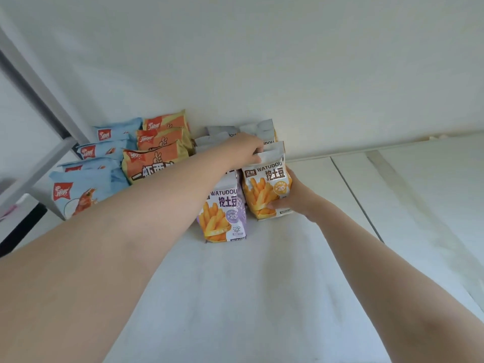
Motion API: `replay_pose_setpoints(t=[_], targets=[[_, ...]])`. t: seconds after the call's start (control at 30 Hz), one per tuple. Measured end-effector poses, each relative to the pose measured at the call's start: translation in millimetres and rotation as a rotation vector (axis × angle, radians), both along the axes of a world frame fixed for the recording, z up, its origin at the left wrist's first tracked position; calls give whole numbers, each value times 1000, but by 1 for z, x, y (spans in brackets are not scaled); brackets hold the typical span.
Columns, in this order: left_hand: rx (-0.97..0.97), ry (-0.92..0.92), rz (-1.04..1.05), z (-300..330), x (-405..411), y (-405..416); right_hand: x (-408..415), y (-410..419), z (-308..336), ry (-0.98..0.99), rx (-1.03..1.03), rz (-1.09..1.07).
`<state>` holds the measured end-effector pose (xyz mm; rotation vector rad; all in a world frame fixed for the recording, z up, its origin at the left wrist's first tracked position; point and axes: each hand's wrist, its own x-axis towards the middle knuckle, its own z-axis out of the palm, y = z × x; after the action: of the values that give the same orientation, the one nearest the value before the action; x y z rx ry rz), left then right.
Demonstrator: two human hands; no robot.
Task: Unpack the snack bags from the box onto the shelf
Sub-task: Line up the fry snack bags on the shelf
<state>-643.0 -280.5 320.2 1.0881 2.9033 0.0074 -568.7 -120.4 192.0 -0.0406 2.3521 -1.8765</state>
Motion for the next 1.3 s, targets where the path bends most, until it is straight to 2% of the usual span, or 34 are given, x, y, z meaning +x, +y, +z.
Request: replay_pose_setpoints(t=[0.07,0.17,0.27,0.43,0.5,0.6,0.7,0.87,1.1,1.2,1.3], targets=[[33,-22,-7,-3,-3,-3,2,-3,-1,12,-78,17],[84,-27,-6,-6,-2,-12,5,-14,-4,71,-144,-106],[131,-28,7,-8,2,-19,6,-20,-4,83,-129,-118],[338,-78,-26,-1,21,-40,19,-21,0,92,-111,-106],[352,-60,-43,3,33,-59,28,-20,0,78,-57,-97],[280,28,-15,-5,54,-93,39,-20,2,22,4,-154],[65,124,6,-27,77,-115,44,-26,2,-19,82,-215],[-97,256,90,-62,94,-115,44,-41,2,-6,152,-279],[-141,415,161,-80,86,-100,40,-52,-6,111,201,-416],[-143,528,151,-86,85,-95,42,-56,-16,170,159,-485],[-66,665,119,-97,87,-96,44,-53,-27,210,136,-503]])
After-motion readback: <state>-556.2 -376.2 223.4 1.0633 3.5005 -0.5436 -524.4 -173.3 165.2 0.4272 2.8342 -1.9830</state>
